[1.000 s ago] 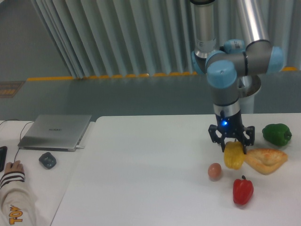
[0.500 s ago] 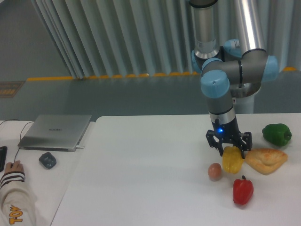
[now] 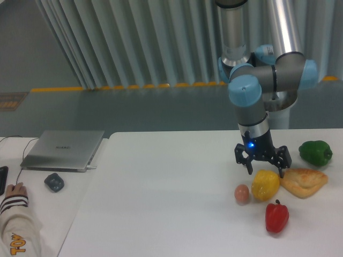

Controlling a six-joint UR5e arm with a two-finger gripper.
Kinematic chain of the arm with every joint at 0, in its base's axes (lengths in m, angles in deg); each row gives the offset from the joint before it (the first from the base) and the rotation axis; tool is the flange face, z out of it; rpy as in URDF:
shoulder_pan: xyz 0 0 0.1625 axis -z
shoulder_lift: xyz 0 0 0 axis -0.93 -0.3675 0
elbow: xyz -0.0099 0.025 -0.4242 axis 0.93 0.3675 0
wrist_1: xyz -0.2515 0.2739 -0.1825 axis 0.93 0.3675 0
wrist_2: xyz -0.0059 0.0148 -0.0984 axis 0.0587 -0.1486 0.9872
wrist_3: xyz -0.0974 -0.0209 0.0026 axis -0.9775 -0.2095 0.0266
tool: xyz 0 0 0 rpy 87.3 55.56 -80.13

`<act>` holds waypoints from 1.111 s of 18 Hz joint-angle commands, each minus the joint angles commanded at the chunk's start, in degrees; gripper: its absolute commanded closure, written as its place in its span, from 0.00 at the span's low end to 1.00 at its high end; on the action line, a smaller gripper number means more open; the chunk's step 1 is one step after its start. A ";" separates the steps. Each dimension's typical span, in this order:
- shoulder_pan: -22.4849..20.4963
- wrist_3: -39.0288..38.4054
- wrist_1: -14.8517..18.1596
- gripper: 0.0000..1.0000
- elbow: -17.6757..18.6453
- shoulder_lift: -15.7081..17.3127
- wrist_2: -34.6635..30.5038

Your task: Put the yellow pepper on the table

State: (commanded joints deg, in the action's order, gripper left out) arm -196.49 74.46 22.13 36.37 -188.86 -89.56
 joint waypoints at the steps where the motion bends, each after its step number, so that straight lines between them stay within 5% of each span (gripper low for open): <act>1: -0.44 1.32 0.00 0.00 -0.88 0.17 0.17; 6: -6.14 19.04 0.35 0.00 -2.82 1.32 0.97; 14: -19.15 48.94 15.63 0.00 -5.80 1.14 10.55; 20: -25.22 60.92 16.26 0.00 -6.42 0.70 10.90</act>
State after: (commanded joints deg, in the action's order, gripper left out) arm -221.71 135.37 38.39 29.95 -188.16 -78.66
